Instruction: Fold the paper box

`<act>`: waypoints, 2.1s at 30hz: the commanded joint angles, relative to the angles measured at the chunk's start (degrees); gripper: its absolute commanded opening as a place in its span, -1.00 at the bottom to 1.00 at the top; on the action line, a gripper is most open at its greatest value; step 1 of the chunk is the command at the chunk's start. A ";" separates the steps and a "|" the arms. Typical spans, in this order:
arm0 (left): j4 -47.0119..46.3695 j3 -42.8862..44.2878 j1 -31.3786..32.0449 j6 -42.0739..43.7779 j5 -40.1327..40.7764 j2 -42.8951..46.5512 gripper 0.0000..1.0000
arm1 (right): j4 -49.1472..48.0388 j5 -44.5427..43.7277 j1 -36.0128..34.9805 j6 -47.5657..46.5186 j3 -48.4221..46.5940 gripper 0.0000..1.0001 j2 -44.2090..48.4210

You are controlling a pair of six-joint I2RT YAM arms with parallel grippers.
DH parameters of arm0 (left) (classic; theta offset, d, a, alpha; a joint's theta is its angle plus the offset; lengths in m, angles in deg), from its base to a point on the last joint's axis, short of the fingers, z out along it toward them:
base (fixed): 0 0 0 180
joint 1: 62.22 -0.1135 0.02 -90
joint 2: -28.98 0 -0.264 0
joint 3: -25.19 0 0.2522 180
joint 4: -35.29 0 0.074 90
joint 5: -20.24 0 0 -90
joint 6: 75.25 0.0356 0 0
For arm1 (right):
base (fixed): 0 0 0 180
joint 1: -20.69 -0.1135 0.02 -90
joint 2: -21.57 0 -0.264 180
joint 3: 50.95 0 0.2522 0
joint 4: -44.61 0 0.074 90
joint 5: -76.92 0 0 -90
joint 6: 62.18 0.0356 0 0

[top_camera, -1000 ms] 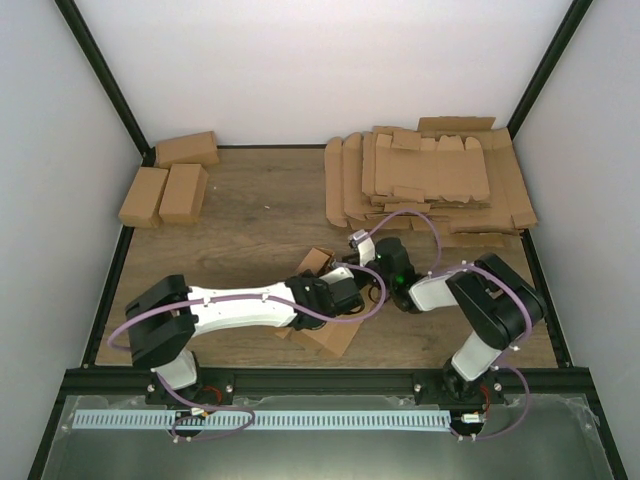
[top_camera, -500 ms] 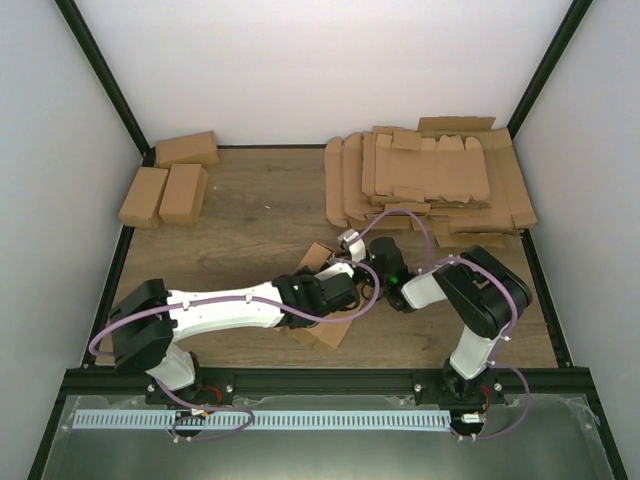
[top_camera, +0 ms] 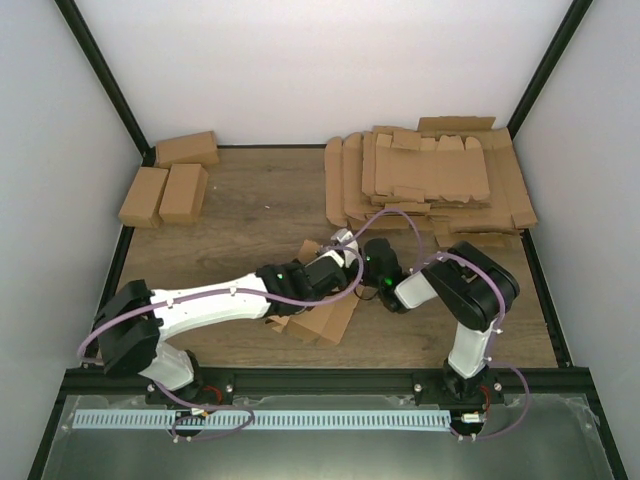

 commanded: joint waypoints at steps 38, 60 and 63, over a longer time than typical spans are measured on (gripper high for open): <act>-0.98 5.81 -14.41 -5.66 -24.40 11.60 0.46 | -0.24 -13.65 -6.11 -3.35 -2.65 -0.98 1.55; -13.84 -6.16 -32.11 -11.16 -50.24 4.82 0.22 | 9.01 -31.19 -14.31 2.25 1.03 -0.57 6.25; -14.89 -6.86 -32.65 -11.64 -50.85 4.43 0.22 | 4.83 -32.04 -15.21 1.18 1.11 -0.49 4.38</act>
